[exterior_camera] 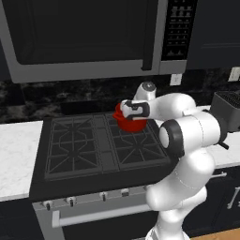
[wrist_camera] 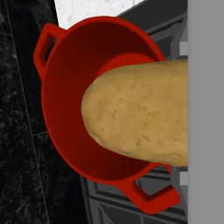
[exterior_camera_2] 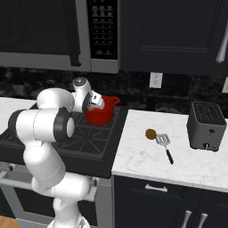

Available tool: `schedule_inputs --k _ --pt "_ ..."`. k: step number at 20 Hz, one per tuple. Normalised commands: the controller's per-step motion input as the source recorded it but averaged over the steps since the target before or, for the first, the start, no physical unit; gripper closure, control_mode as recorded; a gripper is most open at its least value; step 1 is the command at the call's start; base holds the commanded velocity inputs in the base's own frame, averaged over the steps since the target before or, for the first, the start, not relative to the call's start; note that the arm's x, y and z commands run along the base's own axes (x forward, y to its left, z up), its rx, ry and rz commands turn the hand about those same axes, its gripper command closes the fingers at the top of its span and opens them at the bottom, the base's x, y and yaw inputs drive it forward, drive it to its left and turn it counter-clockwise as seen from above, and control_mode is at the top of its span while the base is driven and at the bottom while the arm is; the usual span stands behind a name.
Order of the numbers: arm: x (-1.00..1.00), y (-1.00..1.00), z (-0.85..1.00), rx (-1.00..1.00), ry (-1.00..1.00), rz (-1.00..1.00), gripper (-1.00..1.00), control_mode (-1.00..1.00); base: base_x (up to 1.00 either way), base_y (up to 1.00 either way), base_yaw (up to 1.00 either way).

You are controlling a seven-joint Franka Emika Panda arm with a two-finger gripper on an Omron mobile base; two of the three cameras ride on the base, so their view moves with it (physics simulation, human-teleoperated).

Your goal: Put the potato and avocado in the pot. Retrieve the spatula and lightly stir the vegetables in the pot.

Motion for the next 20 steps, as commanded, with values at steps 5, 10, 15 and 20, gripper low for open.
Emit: schedule_inputs --k 5,10,15,20 --pt "0.06 0.03 -0.09 0.00 0.01 -0.01 1.00 -1.00 0.00 0.00 0.00" --pt "0.02 0.00 0.01 0.02 0.00 -0.03 1.00 -1.00 0.00 0.00 0.00" --pt "0.11 0.00 0.02 0.02 0.00 -0.06 1.00 -1.00 0.00 0.00 0.00" --pt "0.27 0.00 0.00 0.02 0.00 -0.07 1.00 -1.00 0.00 0.00 0.00"
